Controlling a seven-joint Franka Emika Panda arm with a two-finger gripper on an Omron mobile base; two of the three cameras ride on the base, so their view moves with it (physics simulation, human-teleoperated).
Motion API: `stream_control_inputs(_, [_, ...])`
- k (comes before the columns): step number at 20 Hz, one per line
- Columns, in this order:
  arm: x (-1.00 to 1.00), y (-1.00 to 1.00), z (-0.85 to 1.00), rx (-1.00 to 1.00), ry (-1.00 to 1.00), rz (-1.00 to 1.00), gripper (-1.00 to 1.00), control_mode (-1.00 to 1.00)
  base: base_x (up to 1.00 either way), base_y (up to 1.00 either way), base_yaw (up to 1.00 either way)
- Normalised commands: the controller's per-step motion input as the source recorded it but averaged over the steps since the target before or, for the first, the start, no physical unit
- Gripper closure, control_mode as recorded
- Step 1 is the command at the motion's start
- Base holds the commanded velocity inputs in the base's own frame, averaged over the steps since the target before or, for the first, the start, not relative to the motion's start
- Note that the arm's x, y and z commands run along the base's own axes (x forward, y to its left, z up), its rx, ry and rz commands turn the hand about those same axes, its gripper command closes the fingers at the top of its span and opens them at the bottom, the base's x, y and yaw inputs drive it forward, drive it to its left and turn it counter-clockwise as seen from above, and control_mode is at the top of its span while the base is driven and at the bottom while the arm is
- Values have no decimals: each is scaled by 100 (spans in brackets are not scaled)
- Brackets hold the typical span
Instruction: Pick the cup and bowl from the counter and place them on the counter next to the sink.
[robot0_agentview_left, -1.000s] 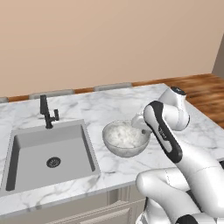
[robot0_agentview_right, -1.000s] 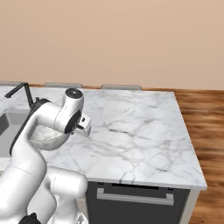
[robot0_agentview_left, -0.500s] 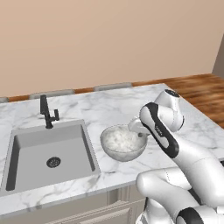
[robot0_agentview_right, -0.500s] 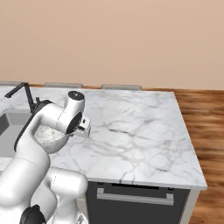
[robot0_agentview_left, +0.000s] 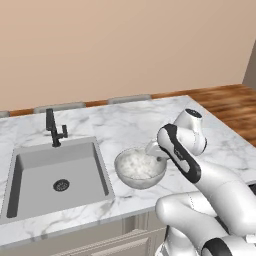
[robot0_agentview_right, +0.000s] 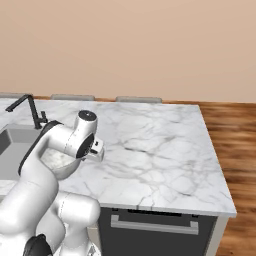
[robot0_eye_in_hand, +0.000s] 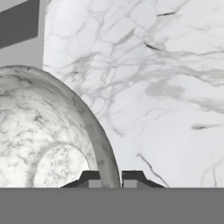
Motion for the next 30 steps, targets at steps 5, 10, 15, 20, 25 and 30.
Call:
stream_control_inputs(5, [24,6,-27,-5,0,0,100,-100,0,0,0])
stream_control_inputs(10, [27,9,-22,-6,3,0,100,-100,0,0,0])
stream_control_inputs(15, [27,12,-17,-6,4,0,100,-100,0,0,0])
stream_control_inputs(20, [33,8,-15,-6,6,0,100,-100,0,0,0])
stream_control_inputs(25, [26,0,-23,-4,2,0,100,-100,0,0,0])
stream_control_inputs(30, [1,0,-14,-1,0,0,100,-100,0,0,0])
